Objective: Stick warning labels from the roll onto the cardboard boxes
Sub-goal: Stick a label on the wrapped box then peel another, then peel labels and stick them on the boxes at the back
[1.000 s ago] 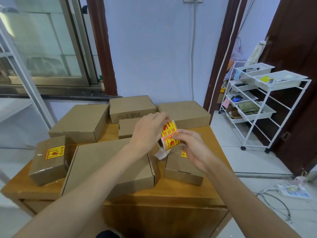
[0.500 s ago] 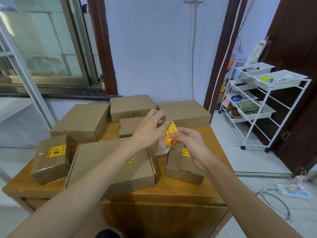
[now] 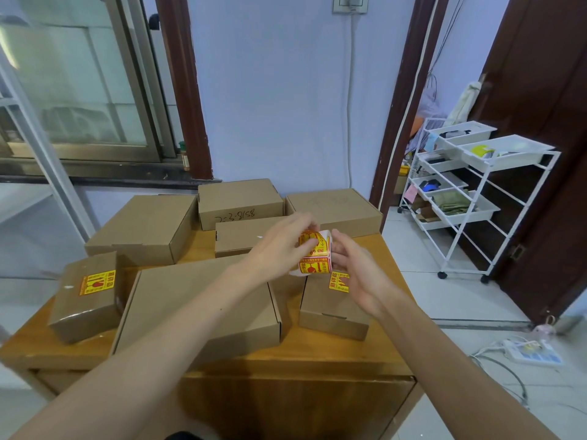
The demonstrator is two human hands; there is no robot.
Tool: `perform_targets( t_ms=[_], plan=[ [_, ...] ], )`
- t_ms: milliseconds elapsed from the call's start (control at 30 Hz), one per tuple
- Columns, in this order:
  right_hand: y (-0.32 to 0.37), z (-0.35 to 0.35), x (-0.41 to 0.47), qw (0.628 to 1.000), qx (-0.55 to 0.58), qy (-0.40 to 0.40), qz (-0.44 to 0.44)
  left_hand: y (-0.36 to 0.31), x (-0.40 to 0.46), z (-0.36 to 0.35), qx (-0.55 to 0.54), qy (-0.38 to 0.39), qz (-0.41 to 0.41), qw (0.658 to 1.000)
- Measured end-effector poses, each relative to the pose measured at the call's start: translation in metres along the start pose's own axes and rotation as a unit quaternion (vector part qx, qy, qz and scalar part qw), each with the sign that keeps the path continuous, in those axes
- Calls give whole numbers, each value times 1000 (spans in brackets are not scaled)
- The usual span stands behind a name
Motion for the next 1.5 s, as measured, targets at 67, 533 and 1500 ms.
perform_targets(
  t_ms=[67, 533, 1500],
  plan=[
    [0, 3, 1, 1000, 8, -12, -11, -7, -1, -3, -8, 2, -29, 1000],
    [-7, 28, 6, 986, 67, -150, -14, -11, -11, 3, -14, -23, -19, 999],
    [-16, 14, 47, 986, -47, -143, 76, 197, -6, -12, 12, 1, 361, 933]
  ],
)
Point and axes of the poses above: each hand's wrist, its own x-axis towards the middle knuckle, its own z-axis out of the back of the hand, y = z × x, the point moved 6 cm from there along x, towards the middle knuckle, and after that the axes turned 5 degrees about x, right-handed, at the moved point
